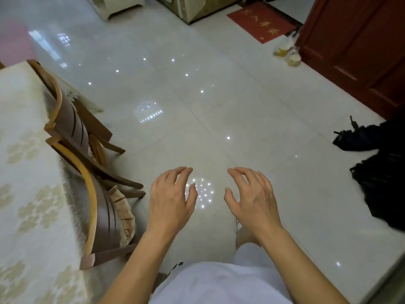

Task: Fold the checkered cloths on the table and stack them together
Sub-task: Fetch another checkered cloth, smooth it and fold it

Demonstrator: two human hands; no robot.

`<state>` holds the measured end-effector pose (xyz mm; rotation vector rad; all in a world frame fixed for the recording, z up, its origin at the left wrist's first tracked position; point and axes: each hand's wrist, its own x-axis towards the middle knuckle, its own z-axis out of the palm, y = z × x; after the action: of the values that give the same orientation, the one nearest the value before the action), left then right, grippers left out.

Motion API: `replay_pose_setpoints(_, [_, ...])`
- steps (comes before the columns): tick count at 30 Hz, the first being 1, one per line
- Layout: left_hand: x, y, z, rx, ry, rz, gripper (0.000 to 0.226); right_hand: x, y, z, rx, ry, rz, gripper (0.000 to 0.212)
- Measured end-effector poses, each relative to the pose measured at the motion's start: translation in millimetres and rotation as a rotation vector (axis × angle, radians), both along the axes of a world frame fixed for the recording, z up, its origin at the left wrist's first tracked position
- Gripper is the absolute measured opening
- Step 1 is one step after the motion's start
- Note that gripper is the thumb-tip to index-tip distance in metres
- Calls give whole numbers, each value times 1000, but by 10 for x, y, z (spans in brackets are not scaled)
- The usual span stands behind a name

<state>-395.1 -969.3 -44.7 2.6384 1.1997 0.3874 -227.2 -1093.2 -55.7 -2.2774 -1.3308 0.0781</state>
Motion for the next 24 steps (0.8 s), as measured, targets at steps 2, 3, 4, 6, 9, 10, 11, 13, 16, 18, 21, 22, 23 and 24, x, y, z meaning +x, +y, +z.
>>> replay_pose_setpoints(2, [332, 238, 3, 10, 15, 53, 39, 383, 278, -28, 10, 9, 42, 46])
replay_pose_setpoints(3, [501, 345, 24, 12, 22, 79, 39, 581, 419, -20, 11, 10, 68, 46])
replay_pose_setpoints(4, [670, 449, 51, 12, 23, 100, 38, 782, 560, 3, 10, 10, 96, 45])
replay_pose_setpoints(6, [981, 637, 115, 7, 24, 139, 37, 1166, 817, 67, 7, 1, 147, 45])
replay_pose_setpoints(9, [1380, 862, 184, -11, 33, 212, 38, 1631, 1143, 165, 6, -3, 220, 44])
replay_pose_setpoints(10, [1488, 935, 189, -17, 32, 234, 38, 1760, 1255, 178, 3, -7, 247, 44])
replay_pose_setpoints(11, [1579, 1003, 186, -24, 31, 254, 37, 1872, 1367, 180, -2, -9, 270, 44])
replay_pose_setpoints(13, [1700, 1123, 189, -33, 29, 292, 37, 2044, 1583, 164, -12, -5, 311, 43])
replay_pose_setpoints(16, [1796, 1318, 218, -38, 34, 368, 36, 2192, 1926, 130, -21, 24, 379, 45])
replay_pose_setpoints(18, [1818, 1481, 219, -48, 29, 429, 36, 2222, 2191, 101, -34, 30, 437, 45])
replay_pose_setpoints(21, [1803, 1782, 184, -55, 15, 495, 36, 2215, 2666, 40, -27, 12, 526, 44])
replay_pose_setpoints(22, [1792, 1894, 164, -53, 13, 511, 37, 2207, 2836, 18, -20, 1, 552, 43])
replay_pose_setpoints(23, [1782, 2018, 141, -50, 14, 524, 37, 2194, 3015, -3, -13, -9, 573, 43])
replay_pose_setpoints(24, [1764, 2158, 120, -46, 19, 536, 38, 2183, 3198, -19, -7, -19, 591, 42])
